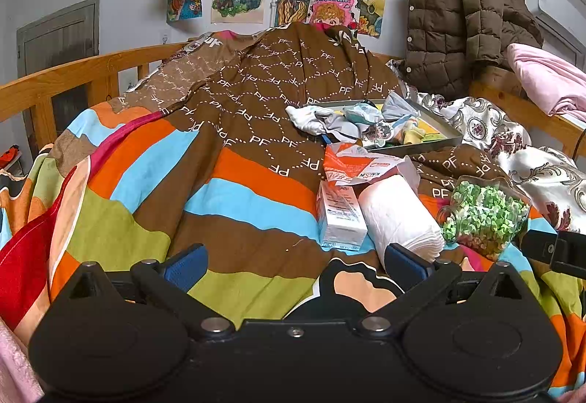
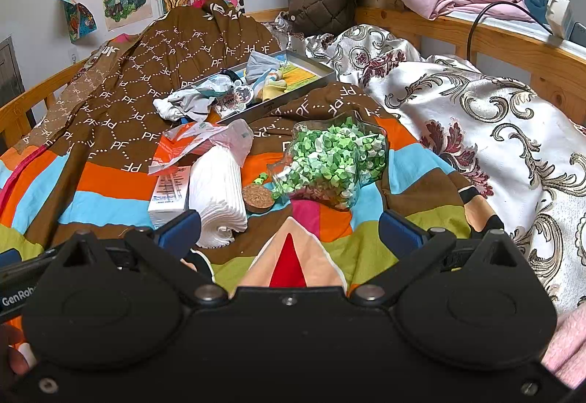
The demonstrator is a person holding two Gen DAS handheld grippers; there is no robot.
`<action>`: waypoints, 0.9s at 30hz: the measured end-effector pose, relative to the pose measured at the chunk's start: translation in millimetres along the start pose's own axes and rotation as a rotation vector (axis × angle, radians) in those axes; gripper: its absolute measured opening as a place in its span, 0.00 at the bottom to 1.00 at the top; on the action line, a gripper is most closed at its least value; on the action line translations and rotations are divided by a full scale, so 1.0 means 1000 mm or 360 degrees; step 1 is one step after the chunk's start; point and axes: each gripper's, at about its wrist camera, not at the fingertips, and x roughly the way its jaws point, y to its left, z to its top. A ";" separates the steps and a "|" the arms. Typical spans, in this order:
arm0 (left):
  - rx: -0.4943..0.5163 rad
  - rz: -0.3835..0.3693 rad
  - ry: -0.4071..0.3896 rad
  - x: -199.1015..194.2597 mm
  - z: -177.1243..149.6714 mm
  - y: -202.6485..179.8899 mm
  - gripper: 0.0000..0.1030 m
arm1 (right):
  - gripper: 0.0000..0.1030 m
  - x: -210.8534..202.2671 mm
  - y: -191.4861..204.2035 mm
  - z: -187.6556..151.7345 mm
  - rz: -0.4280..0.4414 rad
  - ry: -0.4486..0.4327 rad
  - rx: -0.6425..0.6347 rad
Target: Organize soft objects
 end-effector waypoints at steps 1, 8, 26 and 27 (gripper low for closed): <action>0.0000 0.0000 0.0000 0.000 0.000 0.000 0.99 | 1.00 0.000 0.000 0.000 0.0000 0.0000 0.0000; 0.0002 0.0000 0.0001 0.000 0.000 -0.001 0.99 | 1.00 0.000 0.000 0.000 0.0000 0.0000 0.0000; 0.0046 -0.0080 -0.0023 -0.013 0.003 -0.001 0.99 | 0.99 0.000 0.001 0.000 -0.0001 0.0000 0.0001; 0.0055 -0.0082 -0.0023 -0.014 0.002 0.000 0.99 | 0.99 0.000 0.001 0.000 -0.0002 0.0000 0.0002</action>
